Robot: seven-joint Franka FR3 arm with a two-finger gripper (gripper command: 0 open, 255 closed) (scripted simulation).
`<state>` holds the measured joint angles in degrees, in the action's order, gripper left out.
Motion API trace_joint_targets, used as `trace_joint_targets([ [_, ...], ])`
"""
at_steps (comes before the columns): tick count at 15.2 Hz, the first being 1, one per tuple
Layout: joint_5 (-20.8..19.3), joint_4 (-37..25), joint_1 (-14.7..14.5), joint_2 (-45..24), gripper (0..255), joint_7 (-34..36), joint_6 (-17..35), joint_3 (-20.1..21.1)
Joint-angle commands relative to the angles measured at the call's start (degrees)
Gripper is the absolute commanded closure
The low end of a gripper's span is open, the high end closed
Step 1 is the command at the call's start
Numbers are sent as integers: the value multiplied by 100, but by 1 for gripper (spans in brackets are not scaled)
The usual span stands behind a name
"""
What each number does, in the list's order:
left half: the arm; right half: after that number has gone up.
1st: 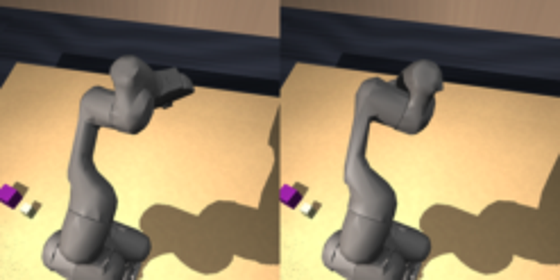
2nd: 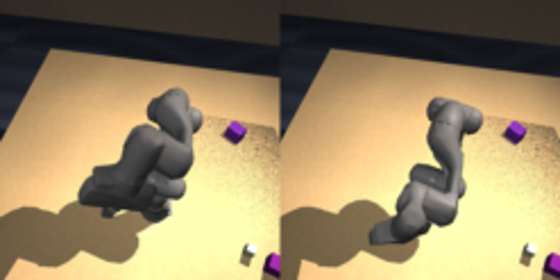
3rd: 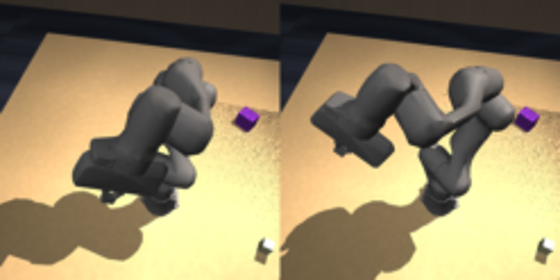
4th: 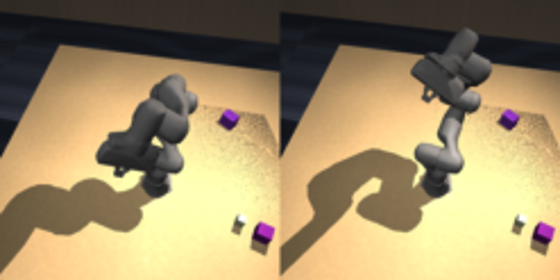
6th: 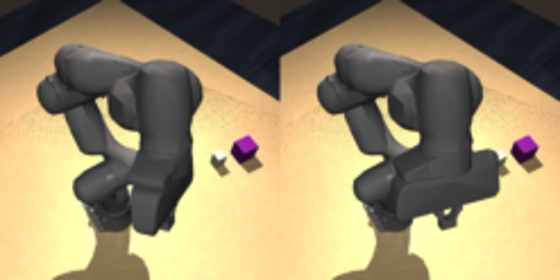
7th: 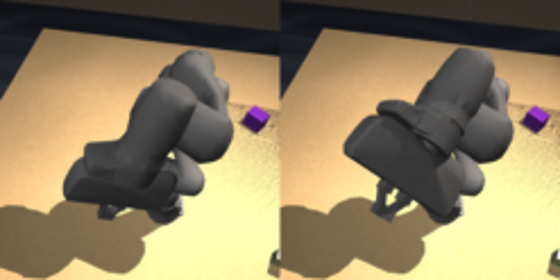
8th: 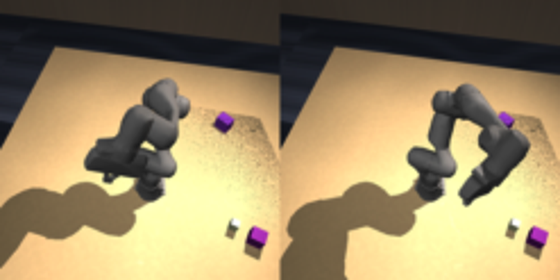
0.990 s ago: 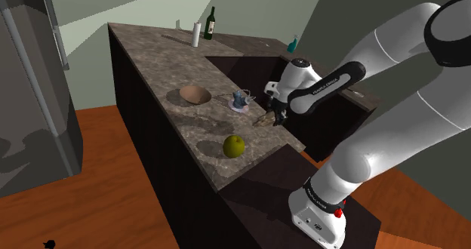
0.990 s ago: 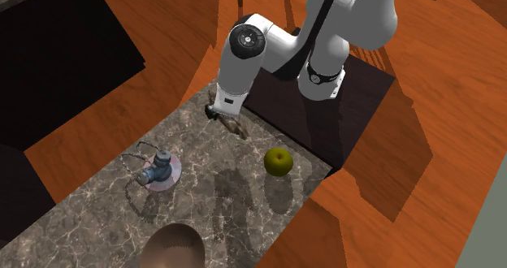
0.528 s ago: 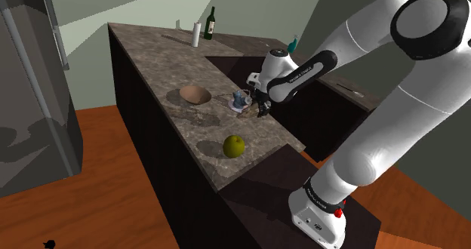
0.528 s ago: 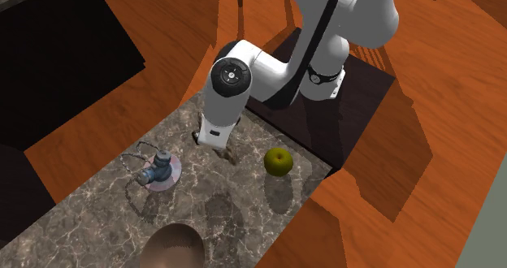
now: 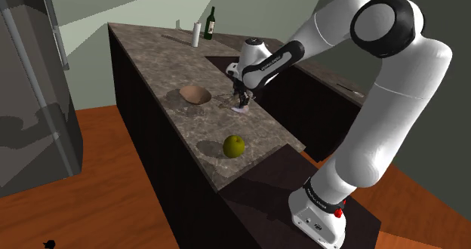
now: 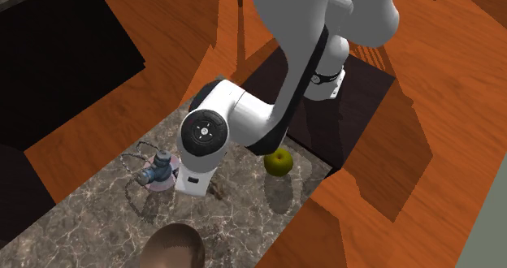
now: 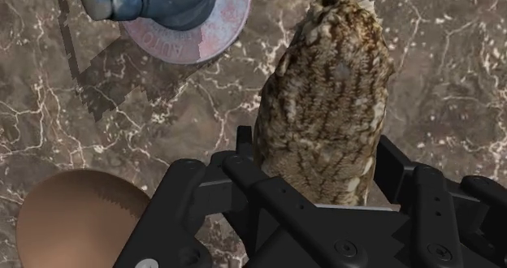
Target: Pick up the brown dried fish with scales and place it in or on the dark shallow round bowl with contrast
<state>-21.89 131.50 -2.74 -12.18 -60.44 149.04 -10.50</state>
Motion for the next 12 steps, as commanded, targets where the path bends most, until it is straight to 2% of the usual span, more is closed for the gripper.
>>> trace_joint_targets([
  [1,152,-473,-31,-309,255,-34,-174,82],
  [7,499,-2109,-125,-1334,255,-76,-827,306],
  [12,717,-3738,-183,-2300,255,-129,-1516,445],
])
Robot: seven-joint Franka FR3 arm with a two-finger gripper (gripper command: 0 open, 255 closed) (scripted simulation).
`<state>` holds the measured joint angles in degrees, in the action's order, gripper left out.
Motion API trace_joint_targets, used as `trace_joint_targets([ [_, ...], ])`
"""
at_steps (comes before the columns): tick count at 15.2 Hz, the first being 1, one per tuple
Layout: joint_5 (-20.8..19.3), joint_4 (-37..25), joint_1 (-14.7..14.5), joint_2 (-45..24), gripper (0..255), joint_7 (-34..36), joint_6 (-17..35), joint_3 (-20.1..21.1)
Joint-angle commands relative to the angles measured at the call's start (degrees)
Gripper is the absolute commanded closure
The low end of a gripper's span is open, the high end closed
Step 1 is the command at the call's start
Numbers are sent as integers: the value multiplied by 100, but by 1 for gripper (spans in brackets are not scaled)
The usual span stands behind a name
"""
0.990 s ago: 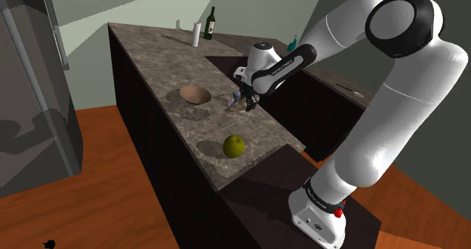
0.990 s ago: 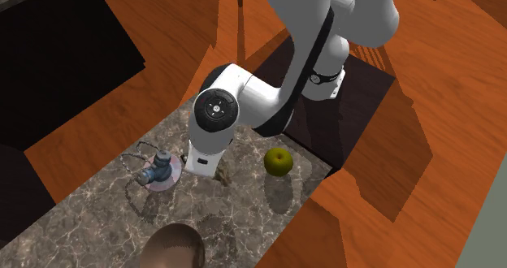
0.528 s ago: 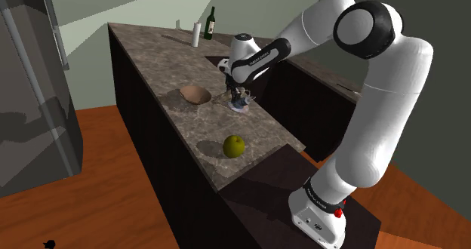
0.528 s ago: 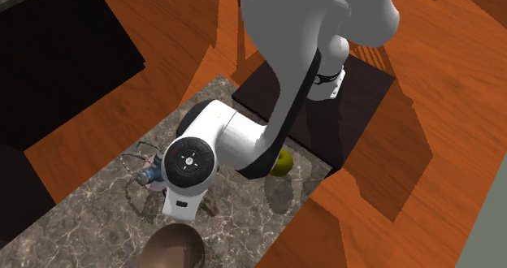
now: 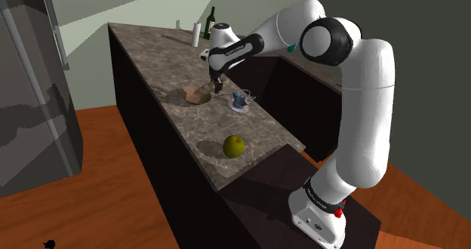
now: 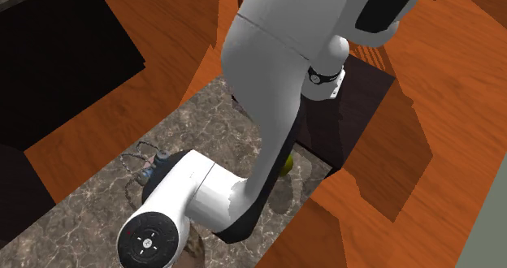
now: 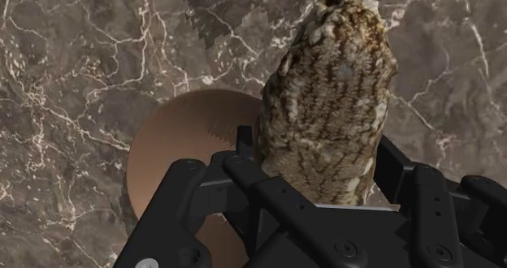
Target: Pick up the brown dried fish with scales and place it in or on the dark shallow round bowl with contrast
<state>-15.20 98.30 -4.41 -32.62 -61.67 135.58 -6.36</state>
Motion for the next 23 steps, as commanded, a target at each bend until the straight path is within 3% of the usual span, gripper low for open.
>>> trace_joint_targets([
  [1,87,-790,-26,-470,255,-21,-331,54],
  [4,199,-2050,-51,-1192,255,-76,-880,116],
  [5,268,-3001,-62,-1729,255,-125,-1299,149],
  [23,232,-3030,-53,-2351,255,29,-720,129],
])
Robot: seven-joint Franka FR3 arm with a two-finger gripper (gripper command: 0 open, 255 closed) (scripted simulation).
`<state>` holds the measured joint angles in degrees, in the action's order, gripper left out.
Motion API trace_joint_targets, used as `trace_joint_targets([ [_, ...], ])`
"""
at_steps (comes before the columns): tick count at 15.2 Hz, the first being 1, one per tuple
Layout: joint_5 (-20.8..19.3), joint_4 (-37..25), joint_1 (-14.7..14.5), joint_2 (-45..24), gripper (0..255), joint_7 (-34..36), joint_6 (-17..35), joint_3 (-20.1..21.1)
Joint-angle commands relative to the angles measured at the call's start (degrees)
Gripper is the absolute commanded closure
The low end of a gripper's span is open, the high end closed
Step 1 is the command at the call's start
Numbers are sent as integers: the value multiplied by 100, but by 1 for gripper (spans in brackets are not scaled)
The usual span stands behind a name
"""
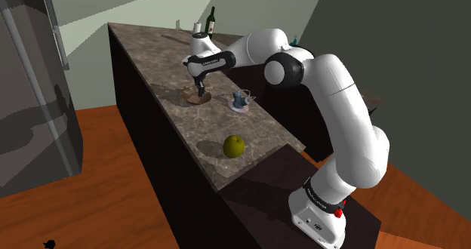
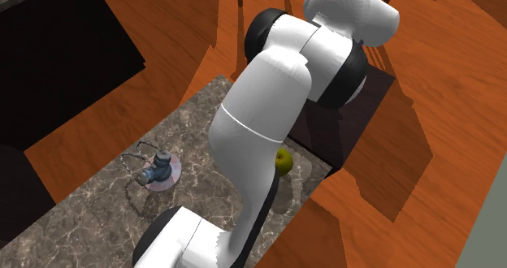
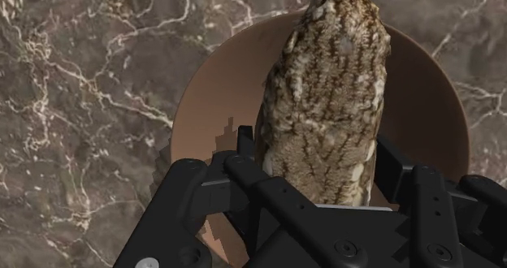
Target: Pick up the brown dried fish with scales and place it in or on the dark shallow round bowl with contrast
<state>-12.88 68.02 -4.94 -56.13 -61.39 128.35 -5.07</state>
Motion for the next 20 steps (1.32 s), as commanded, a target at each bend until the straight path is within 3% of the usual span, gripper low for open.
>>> trace_joint_targets([
  [1,0,-2,0,-1,255,1,3,0],
  [4,0,-2,0,-1,255,1,3,0],
  [5,0,-1,0,-1,0,1,4,0],
  [10,0,-3,-1,-2,0,1,3,0],
  [14,-2,232,-105,541,0,15,-321,13],
  [20,-2,232,-105,541,0,15,-321,13],
])
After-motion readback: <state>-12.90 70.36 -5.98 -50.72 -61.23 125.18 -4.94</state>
